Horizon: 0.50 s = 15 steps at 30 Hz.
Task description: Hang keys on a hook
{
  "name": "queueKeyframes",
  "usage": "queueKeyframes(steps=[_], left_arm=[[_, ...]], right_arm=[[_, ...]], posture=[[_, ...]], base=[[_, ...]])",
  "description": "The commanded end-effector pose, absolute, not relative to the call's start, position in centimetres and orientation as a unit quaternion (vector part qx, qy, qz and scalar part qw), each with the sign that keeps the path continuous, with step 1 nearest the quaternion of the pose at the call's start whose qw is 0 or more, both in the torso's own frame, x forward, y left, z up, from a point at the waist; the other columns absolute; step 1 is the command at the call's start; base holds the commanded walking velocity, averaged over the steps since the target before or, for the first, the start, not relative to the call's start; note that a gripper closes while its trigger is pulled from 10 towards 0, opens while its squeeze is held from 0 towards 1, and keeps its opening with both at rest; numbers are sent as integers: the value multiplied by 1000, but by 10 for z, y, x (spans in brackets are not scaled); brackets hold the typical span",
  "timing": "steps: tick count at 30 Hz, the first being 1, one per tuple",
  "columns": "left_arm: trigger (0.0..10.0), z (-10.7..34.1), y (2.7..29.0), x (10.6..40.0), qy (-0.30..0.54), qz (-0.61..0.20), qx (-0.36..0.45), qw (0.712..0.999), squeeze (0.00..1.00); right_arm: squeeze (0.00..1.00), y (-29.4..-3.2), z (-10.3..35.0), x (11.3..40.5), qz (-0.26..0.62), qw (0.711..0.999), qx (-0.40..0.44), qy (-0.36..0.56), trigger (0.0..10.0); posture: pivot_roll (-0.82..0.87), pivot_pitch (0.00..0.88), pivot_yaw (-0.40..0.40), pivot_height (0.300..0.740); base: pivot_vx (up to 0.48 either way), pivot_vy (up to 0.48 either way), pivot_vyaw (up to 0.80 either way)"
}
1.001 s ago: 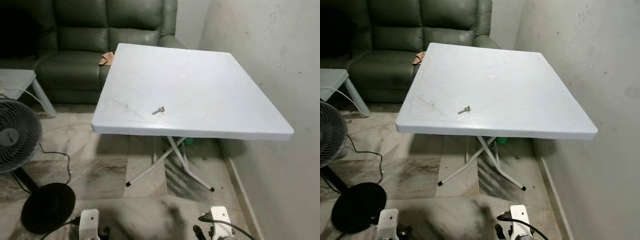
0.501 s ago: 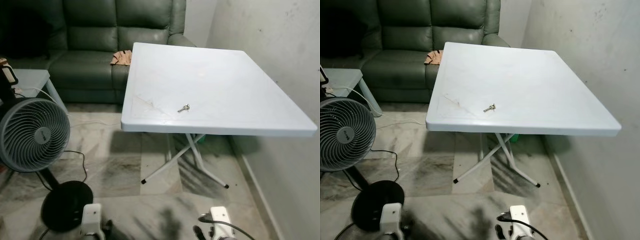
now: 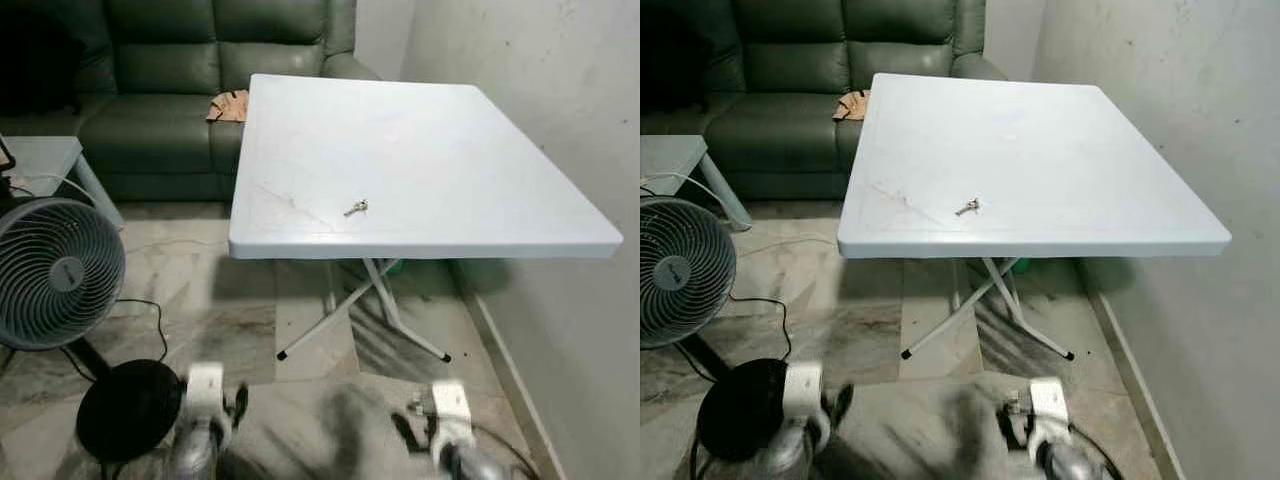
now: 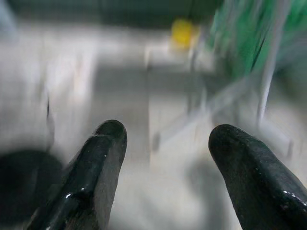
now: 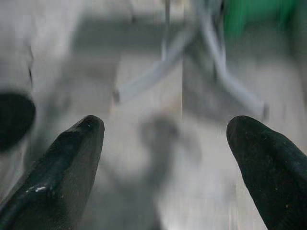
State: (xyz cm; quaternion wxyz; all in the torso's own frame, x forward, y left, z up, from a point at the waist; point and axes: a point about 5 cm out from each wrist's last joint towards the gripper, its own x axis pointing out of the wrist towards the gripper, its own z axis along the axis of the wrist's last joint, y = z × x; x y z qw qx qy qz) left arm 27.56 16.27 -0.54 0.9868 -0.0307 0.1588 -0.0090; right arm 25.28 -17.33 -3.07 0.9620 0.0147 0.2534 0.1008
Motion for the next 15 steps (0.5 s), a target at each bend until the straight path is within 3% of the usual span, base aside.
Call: queueKeyframes(steps=[1, 15], left_arm=[[10000, 8, 170, 282, 117, -1, -36, 992, 0], [10000, 77, 174, 296, -33, -25, -41, 998, 0]], right_arm=[[0, -174, -21, 260, 104, 970, 22, 220, 10000], [0, -162, 45, 302, 134, 990, 27, 40, 10000]], posture=[[-58, 0, -39, 724], [-72, 0, -27, 724]], base=[[0, 0, 0], [0, 0, 0]])
